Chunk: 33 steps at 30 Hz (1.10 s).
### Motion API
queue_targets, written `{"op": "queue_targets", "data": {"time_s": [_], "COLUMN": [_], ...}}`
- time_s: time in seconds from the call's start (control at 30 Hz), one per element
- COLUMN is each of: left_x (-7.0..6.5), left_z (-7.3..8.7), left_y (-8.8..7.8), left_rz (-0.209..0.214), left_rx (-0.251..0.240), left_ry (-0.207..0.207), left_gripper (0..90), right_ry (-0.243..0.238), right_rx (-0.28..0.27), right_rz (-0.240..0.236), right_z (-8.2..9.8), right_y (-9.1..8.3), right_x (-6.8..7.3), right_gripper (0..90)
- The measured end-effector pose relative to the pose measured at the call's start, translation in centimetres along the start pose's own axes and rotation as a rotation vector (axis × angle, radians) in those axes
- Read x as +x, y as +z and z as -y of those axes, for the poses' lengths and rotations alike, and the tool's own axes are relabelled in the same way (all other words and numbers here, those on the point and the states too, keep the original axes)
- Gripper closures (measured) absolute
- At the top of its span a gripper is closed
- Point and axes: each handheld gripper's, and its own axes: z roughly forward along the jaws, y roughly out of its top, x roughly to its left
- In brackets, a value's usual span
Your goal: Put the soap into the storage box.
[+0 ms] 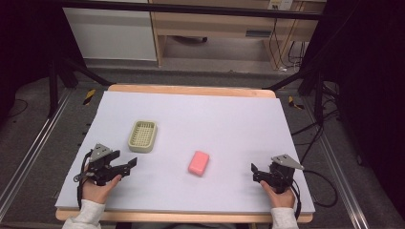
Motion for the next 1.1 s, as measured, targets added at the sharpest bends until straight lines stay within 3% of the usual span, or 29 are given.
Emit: {"op": "queue_targets", "data": {"time_s": [0.47, 0.87, 1.1], "left_x": [-2.5, -4.3, -5.2], "left_z": [-1.1, -3.3, -4.4], "left_y": [0.8, 1.1, 1.5], "left_rz": [0.048, 0.081, 0.099], "left_rx": [-0.013, -0.017, -0.013], "left_ry": [0.034, 0.096, 0.1], "left_gripper": [23.5, 23.0, 22.7], "right_ry": [-0.005, 0.002, 0.0], "right_rx": [0.0, -0.001, -0.004], "right_rz": [-0.002, 0.004, 0.007], "right_z": [0.0, 0.1, 0.1], "right_y": [0.0, 0.0, 0.0], "right_x": [0.2, 0.1, 0.1], "right_gripper": [4.0, 4.0, 4.0]}}
